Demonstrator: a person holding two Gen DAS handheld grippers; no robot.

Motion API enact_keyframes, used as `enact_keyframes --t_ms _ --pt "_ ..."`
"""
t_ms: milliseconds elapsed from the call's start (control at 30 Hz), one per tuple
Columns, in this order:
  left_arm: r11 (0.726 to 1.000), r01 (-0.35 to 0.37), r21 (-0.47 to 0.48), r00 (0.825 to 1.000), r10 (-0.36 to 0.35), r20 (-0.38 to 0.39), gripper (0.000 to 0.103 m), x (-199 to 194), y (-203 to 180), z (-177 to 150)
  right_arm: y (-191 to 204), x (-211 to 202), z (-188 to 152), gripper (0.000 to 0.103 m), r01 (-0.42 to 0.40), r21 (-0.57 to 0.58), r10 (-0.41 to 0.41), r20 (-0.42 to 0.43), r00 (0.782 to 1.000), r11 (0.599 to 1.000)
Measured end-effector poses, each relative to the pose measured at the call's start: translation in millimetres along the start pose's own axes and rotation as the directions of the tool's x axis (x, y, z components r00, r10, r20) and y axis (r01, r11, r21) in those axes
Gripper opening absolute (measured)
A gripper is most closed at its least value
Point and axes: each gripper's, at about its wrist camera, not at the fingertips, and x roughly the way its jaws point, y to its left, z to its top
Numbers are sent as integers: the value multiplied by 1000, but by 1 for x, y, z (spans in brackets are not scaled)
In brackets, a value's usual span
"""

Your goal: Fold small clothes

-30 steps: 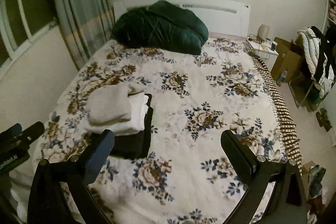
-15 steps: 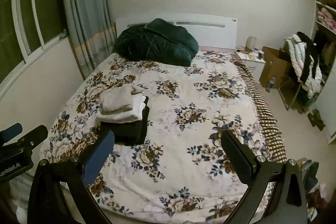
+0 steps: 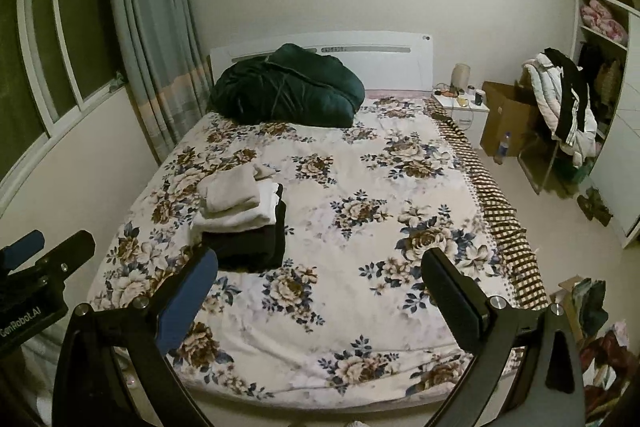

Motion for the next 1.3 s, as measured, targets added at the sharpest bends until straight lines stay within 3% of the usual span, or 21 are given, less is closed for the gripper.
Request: enact_keyframes --t_ms 67,667,1300 --pt "1000 9 -2 1000 -9 5 103 -4 0 -3 1 -1 0 103 0 -2 0 1 1000 1000" --pt "1000 -22 -4 999 22 45 103 -32 7 -8 5 -25 -7 103 -12 -10 12 5 1000 1000" --pt "999 -33 8 998 32 57 103 -32 9 -1 7 -26 -4 103 -15 -8 15 7 1000 1000"
